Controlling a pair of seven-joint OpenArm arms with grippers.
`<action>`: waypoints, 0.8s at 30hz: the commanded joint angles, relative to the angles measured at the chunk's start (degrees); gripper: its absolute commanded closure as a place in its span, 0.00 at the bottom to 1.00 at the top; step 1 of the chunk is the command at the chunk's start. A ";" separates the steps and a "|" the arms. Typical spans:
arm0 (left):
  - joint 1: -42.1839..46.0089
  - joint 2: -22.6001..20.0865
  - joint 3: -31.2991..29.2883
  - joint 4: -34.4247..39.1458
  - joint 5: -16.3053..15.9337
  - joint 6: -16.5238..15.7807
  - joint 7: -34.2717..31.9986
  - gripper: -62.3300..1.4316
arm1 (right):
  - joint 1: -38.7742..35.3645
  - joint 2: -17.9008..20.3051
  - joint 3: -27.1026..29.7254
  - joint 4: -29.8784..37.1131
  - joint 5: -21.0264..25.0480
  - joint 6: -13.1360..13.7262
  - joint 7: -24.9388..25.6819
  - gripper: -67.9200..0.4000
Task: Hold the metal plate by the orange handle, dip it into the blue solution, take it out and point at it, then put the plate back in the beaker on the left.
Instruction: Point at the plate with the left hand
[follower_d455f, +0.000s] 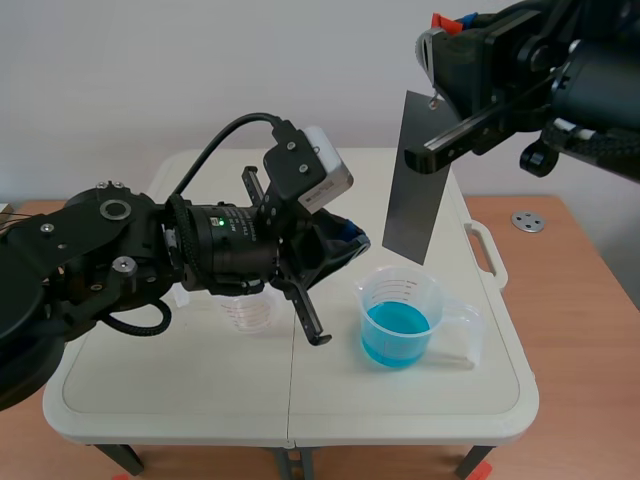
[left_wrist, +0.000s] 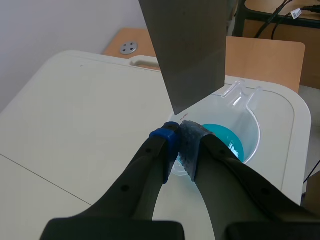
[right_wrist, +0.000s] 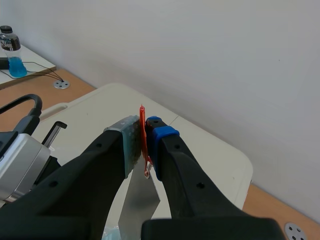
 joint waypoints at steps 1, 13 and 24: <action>-0.59 -0.15 -0.17 1.01 -0.52 0.48 -0.63 0.94 | 0.39 -0.15 -0.15 1.51 0.81 0.31 0.66 0.98; 9.35 -9.55 -7.56 6.19 -0.55 3.39 -7.43 0.94 | 0.37 -0.15 -0.15 1.51 0.79 0.31 0.24 0.98; 27.10 -18.23 -20.04 10.73 -1.60 6.43 -16.70 0.94 | 0.37 -0.15 -0.15 0.66 0.81 0.31 -0.42 0.98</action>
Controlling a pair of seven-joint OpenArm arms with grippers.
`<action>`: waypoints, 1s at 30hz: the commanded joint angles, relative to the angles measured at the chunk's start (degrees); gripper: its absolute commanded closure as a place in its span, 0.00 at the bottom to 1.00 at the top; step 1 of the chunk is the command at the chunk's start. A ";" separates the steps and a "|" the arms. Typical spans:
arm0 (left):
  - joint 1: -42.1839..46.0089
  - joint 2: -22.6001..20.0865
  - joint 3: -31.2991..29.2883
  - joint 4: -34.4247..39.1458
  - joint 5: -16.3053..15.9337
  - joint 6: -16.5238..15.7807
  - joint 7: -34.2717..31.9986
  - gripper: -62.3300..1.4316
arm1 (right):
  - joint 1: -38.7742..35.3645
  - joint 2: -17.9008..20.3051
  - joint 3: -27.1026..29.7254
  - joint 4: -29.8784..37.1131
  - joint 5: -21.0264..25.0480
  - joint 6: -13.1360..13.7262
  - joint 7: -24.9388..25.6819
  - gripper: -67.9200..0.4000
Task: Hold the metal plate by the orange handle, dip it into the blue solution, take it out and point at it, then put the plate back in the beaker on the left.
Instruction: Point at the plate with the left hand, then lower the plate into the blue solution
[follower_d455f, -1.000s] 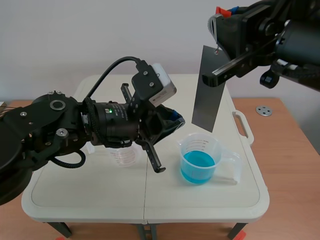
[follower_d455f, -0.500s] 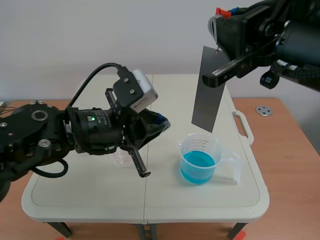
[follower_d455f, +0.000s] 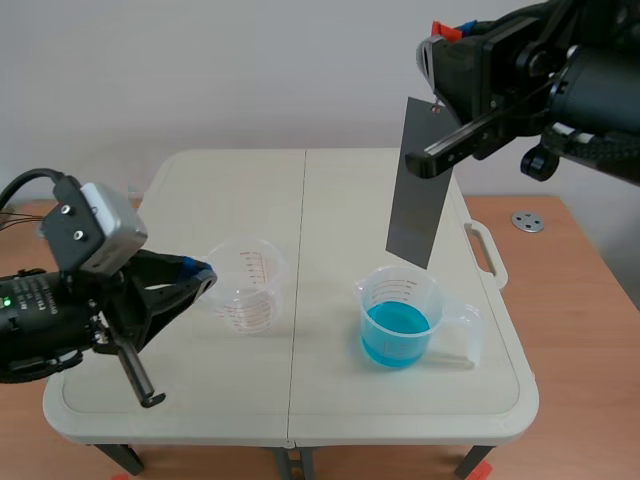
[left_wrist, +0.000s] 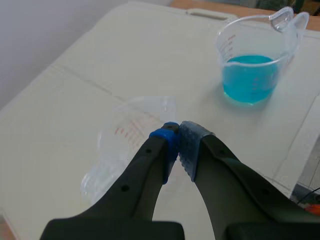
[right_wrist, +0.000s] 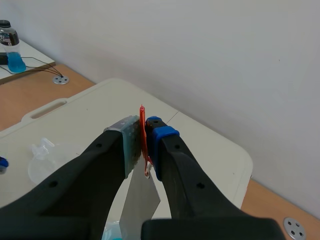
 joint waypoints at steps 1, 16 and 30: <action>2.54 -0.96 -1.79 1.33 -1.29 0.39 -1.84 0.94 | 0.37 -0.13 -0.15 0.33 0.79 0.31 0.83 0.98; 30.95 -5.07 -20.37 5.53 -5.97 0.33 -7.34 0.94 | 0.35 -0.13 -0.15 -7.21 0.76 0.31 1.11 0.98; 45.88 -4.94 -23.28 5.53 -5.97 0.31 -7.78 0.94 | 0.35 -0.13 -0.15 -13.29 -1.49 0.31 3.30 0.98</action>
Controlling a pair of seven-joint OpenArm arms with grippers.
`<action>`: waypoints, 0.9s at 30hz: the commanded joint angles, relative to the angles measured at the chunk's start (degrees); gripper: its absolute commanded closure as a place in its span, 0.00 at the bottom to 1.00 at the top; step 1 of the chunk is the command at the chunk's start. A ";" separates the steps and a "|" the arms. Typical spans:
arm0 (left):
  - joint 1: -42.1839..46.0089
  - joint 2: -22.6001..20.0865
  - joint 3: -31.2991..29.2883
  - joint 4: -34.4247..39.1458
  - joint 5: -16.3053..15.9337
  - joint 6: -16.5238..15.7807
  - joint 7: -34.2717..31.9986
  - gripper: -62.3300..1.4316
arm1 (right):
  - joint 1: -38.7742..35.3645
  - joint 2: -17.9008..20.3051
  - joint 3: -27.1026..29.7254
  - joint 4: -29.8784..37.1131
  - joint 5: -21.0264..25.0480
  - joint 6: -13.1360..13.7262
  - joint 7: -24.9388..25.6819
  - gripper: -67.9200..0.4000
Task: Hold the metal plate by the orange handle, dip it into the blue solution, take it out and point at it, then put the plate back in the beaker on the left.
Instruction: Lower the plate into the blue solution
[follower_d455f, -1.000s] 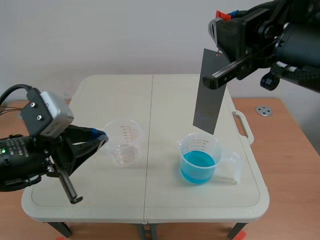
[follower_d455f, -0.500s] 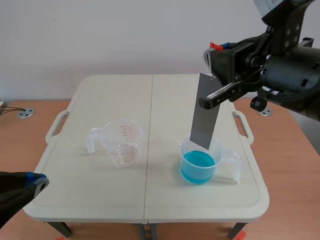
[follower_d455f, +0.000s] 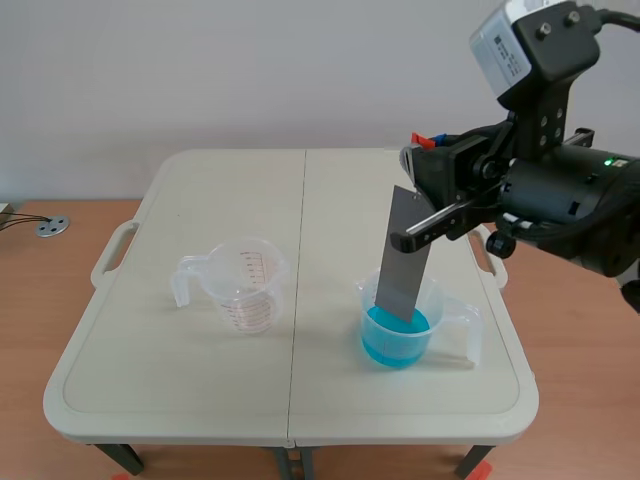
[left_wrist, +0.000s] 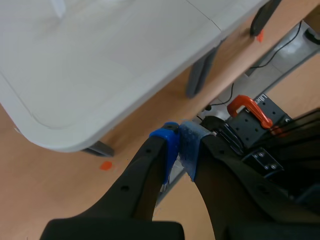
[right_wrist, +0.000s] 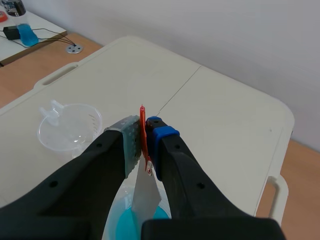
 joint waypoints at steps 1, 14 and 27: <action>1.01 0.28 -0.13 0.87 -0.39 -0.11 -0.74 0.94 | 0.35 0.00 -0.15 -0.33 -0.31 0.31 2.16 0.98; 2.47 0.28 -0.15 0.85 -0.39 -0.13 0.07 0.94 | 0.37 0.02 -0.15 -7.89 -8.33 0.31 10.27 0.98; 2.47 0.28 -0.13 0.85 -0.39 -0.13 0.07 0.94 | 0.37 0.22 -0.15 -14.78 -15.72 0.31 14.86 0.98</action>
